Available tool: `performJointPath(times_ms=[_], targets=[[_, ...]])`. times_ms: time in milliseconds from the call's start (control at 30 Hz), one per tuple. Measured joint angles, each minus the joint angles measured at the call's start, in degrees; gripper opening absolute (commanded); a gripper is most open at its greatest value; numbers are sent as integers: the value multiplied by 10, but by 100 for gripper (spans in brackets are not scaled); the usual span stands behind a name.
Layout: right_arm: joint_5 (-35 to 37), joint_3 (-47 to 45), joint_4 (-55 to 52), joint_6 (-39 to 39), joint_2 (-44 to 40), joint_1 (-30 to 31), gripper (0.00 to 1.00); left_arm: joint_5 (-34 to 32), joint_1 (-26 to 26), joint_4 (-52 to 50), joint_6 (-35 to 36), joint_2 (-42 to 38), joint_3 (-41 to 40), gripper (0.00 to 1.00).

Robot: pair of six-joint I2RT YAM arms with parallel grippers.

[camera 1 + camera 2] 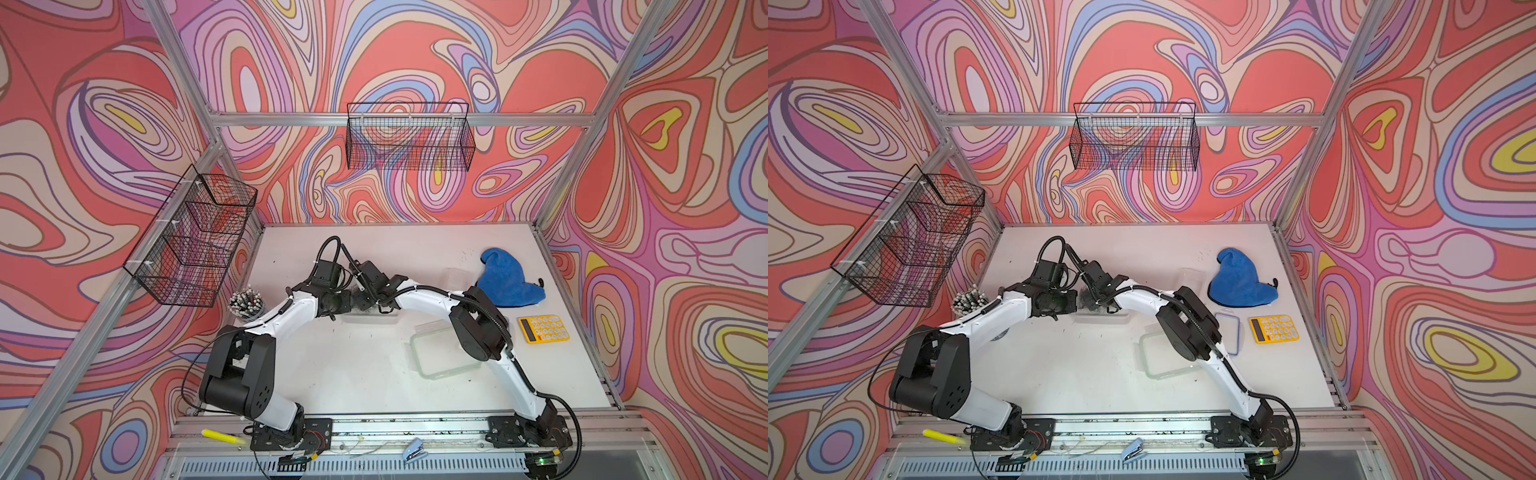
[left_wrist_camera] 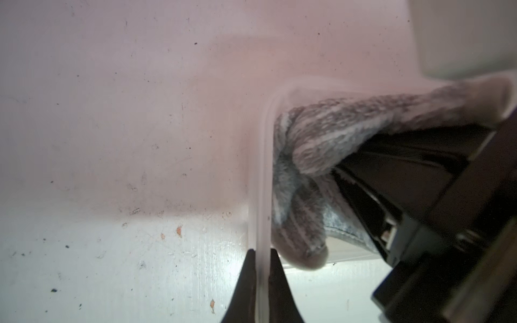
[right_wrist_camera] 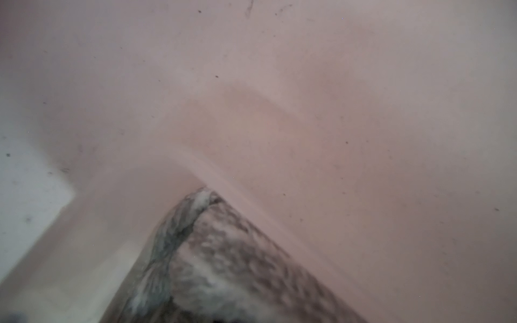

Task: Wipe the insides of the lunch boxes
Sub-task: Wipe the dirt inside the lunch box.

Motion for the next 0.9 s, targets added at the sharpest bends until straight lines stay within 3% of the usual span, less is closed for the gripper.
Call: performJointPath(times_ms=[233,400,600,900], targets=[[60,7,-104,-20,-13,-29,0,-28,0,-8,-17,5,12,0],[66,33,-174,-35,-13,-32,0,-27,-7,-4,-31,5,15,0],[14,71,-265,-49,-8,-36,0,-27,-7,-3,-45,5,15,0],[-125,66,-337,-65,-14,-41,0,-20,-2,14,-77,9,15,0]])
